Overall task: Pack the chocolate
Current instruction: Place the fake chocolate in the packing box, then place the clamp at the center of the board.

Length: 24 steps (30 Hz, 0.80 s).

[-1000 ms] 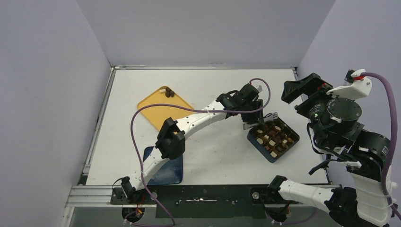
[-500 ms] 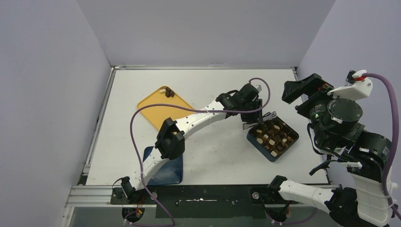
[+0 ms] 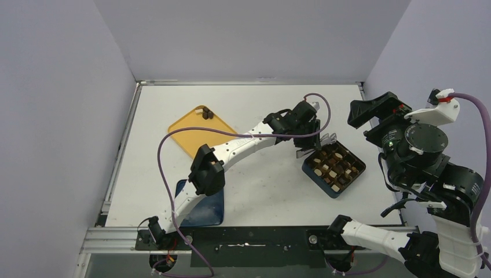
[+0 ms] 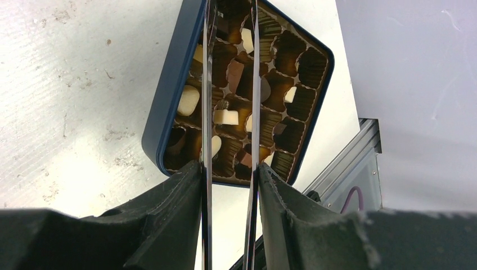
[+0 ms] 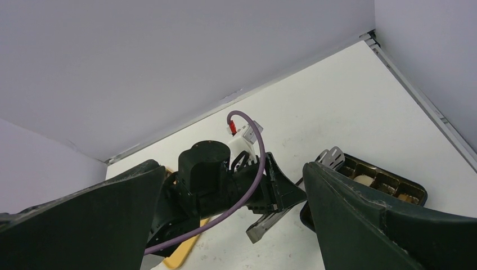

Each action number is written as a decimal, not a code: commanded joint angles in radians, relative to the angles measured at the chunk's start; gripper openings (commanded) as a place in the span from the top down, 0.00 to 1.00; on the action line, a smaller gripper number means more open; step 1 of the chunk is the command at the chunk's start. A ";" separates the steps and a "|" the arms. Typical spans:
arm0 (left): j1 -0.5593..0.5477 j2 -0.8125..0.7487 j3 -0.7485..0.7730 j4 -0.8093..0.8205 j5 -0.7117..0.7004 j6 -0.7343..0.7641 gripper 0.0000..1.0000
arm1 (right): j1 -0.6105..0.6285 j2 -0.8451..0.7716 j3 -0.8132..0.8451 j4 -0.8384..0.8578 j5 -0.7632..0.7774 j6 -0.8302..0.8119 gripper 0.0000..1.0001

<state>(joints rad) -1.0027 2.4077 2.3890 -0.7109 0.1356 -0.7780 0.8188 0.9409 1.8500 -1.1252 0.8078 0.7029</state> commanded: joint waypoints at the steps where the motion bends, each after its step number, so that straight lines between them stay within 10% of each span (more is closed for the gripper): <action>1: -0.007 -0.107 0.040 -0.025 -0.056 0.030 0.63 | 0.000 -0.005 -0.006 0.026 0.011 0.012 0.00; 24: 0.218 -0.249 -0.147 -0.205 -0.412 0.146 0.66 | 0.004 -0.021 -0.068 0.077 -0.015 -0.028 0.00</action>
<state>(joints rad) -0.8204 2.1269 2.2124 -0.8913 -0.2363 -0.6838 0.8188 0.9257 1.7882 -1.0817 0.7959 0.7021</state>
